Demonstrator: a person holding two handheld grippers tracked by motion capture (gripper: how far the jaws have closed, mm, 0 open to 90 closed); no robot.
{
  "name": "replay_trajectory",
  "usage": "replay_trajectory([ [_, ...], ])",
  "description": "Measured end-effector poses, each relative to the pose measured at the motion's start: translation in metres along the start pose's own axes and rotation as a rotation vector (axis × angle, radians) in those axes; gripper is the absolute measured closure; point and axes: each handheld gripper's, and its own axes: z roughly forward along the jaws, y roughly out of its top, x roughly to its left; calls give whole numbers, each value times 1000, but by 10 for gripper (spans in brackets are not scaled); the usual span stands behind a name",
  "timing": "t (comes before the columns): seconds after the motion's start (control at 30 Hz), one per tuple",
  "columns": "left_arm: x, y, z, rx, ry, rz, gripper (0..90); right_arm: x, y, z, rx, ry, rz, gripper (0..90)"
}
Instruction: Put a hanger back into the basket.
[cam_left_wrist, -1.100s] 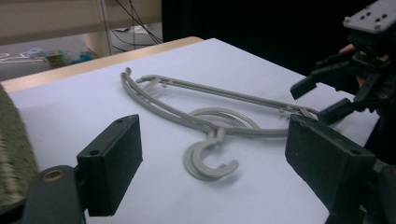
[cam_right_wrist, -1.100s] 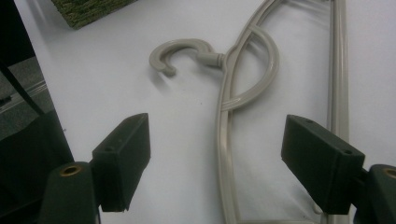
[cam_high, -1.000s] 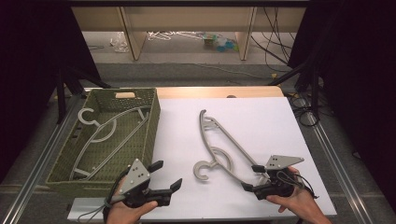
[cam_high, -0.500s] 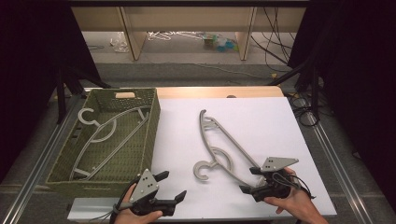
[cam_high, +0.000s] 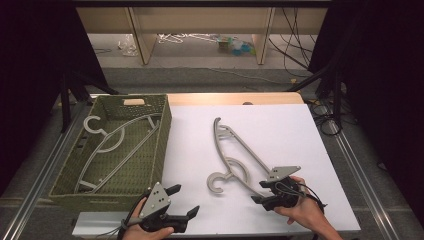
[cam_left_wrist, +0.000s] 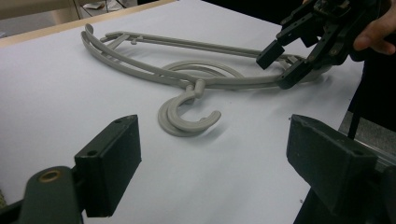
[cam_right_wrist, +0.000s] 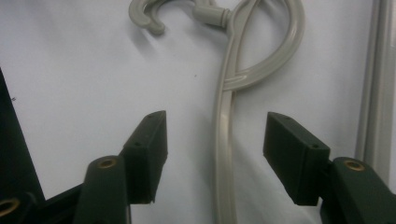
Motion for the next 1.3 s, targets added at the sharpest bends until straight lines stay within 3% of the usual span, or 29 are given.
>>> replay_trajectory([
  [0.03, 0, 0, 0, 1, 0, 2, 179, 3, 3, 4, 27, 9, 11, 461],
  [0.1, 0, -1, 1, -1, -5, -1, 180, 3, 4, 8, 24, 3, -10, 470],
  [0.17, -1, -1, 1, 5, 0, -2, 180, 5, 8, 15, 76, -9, 9, 512],
  [0.6, 1, -2, 2, 13, -13, 13, 183, -1, 19, 28, 142, -7, 14, 682],
  [0.77, 1, -3, 2, 21, -6, 15, 184, -4, 21, 24, 139, -11, 17, 772],
  [1.1, 2, -3, 2, 14, -11, 12, 187, -7, 22, 16, 148, 8, 46, 795],
  [1.3, 4, -2, 0, 12, 11, 33, 194, -12, 24, 0, 99, 23, 43, 809],
])
